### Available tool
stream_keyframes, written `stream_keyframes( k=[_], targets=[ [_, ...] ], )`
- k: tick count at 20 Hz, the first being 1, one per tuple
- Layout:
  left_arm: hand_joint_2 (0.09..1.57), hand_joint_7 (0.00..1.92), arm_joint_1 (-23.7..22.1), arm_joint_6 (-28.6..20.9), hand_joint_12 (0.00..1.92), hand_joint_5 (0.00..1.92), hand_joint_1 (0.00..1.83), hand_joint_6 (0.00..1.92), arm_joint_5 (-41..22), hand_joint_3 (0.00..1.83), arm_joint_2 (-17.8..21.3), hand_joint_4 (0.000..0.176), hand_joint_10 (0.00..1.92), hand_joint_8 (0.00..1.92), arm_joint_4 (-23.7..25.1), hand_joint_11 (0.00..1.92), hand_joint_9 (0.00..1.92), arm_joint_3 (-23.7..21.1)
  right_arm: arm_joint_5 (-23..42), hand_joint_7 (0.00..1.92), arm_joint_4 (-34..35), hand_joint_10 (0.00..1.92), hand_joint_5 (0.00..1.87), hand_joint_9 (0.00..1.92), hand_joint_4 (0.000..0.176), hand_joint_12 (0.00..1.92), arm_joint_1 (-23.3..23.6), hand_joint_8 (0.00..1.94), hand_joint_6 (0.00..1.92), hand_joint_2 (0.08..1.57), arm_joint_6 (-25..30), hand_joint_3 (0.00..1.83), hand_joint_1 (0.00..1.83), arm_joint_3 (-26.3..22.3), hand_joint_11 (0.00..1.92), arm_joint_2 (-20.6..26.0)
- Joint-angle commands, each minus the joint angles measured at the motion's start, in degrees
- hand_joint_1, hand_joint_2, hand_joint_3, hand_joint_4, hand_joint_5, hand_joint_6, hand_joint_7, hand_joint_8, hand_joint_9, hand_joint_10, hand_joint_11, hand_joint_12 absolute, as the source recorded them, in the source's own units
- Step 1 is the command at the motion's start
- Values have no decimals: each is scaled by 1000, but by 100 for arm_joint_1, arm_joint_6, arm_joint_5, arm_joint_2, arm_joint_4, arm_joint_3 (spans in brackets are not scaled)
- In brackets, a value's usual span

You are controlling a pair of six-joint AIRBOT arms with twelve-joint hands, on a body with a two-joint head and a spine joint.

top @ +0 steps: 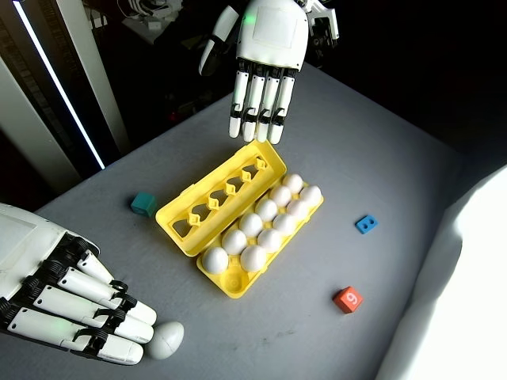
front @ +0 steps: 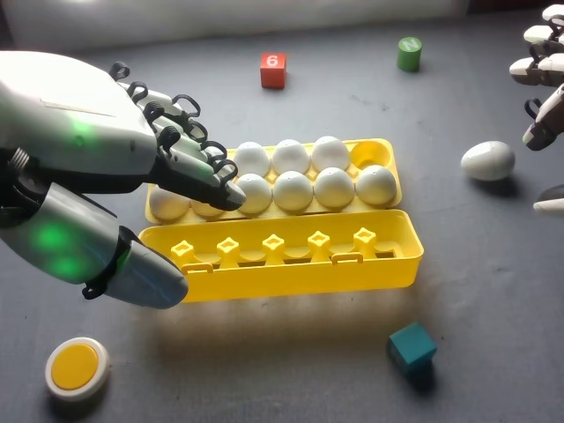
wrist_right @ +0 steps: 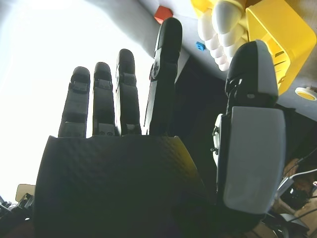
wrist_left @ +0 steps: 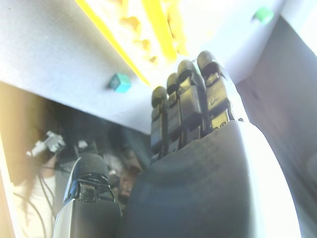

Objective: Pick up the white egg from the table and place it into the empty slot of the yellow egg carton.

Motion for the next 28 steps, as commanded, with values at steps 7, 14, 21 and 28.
stream_keyframes(
  k=[7,14,21,28],
  targets=[
    [1157,0,-88,-9,0,0,0,0,403,19,2,0,0,0,-211,0,0,6,734,0,-114,0,0,0,0,0,26,0,0,1154,-21,17,23,-5,0,38],
    [1143,2,-116,-9,0,17,0,5,359,7,5,0,0,1,-211,0,0,-59,858,0,-111,0,243,0,132,0,147,0,41,846,-19,0,252,102,0,-67],
    [1164,41,-136,-9,0,64,0,18,335,11,7,0,5,13,-183,0,15,-113,651,0,284,0,658,0,111,0,407,0,84,809,-123,6,460,922,0,-766],
    [1182,124,-140,-6,34,152,0,17,294,7,6,0,14,16,-159,53,88,-33,413,0,443,0,745,0,127,0,534,0,95,860,-204,18,538,1854,0,-1559]
  ],
)
